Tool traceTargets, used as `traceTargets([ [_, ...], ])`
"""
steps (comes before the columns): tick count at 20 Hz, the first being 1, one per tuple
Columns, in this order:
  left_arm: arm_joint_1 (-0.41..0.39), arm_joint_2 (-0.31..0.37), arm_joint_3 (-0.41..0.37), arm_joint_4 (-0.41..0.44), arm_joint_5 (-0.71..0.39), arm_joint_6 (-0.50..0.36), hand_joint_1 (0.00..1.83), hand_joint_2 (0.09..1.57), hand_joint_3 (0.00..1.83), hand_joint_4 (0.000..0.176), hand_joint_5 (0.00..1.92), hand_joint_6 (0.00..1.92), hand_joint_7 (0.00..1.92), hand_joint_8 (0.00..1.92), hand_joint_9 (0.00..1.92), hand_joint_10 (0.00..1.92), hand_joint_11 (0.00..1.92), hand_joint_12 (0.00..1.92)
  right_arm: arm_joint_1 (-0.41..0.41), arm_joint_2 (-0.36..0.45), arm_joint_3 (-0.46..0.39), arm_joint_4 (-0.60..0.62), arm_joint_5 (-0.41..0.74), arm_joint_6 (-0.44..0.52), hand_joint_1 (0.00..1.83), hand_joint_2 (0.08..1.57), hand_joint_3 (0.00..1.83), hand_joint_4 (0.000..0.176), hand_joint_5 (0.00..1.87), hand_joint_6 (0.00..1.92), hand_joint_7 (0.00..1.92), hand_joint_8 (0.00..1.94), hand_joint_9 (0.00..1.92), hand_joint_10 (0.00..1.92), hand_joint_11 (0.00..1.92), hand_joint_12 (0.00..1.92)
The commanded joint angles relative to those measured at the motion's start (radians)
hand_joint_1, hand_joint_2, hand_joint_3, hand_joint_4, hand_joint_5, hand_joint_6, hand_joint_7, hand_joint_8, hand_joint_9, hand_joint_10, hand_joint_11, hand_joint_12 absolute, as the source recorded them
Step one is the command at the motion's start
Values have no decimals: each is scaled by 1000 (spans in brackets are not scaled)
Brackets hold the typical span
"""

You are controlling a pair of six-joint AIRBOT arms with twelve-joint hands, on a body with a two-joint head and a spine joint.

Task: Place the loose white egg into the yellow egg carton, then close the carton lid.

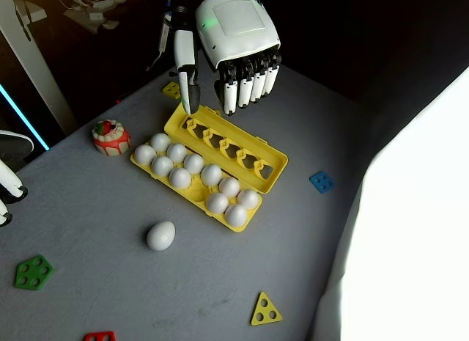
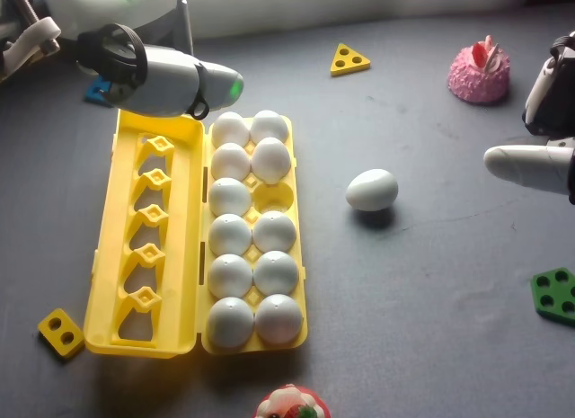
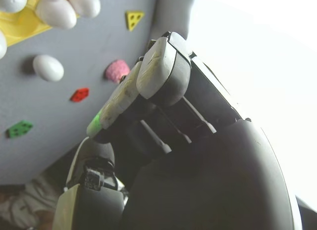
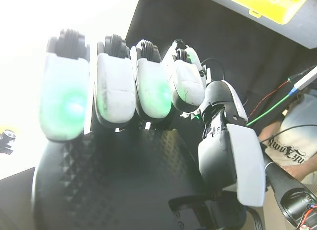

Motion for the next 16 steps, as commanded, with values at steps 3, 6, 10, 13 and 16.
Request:
traceTargets([
  [3, 6, 5, 6, 28, 29, 3, 711, 1240, 42, 0, 411, 20, 425, 6, 433, 60, 0, 1235, 3, 6, -3, 12, 109, -5, 581, 1120, 87, 0, 214, 275, 331, 29, 116, 460, 0, 1219],
  [6, 16, 5, 2, 28, 28, 3, 722, 1247, 14, 1, 385, 0, 419, 3, 437, 27, 0, 1231, -8, 5, -4, 17, 104, -23, 566, 1147, 0, 0, 265, 90, 316, 0, 161, 301, 0, 1126],
  [10, 9, 4, 2, 28, 22, 3, 643, 1274, 15, 18, 320, 4, 395, 0, 411, 8, 0, 1184, -8, -2, -7, 181, 79, -95, 605, 1073, 0, 0, 287, 58, 269, 0, 174, 269, 0, 1185],
  [13, -1, 4, 2, 28, 21, 3, 627, 1279, 11, 26, 301, 0, 413, 7, 410, 6, 0, 1171, 7, -5, -9, 276, 1, -128, 634, 1035, 0, 5, 261, 32, 199, 0, 137, 245, 0, 1145],
  [16, -2, 2, 13, 28, 22, 3, 613, 1284, 9, 29, 274, 2, 427, 8, 399, 0, 0, 1155, 54, -35, -18, 558, -73, -358, 899, 999, 0, 16, 235, 12, 128, 0, 72, 218, 0, 1043],
])
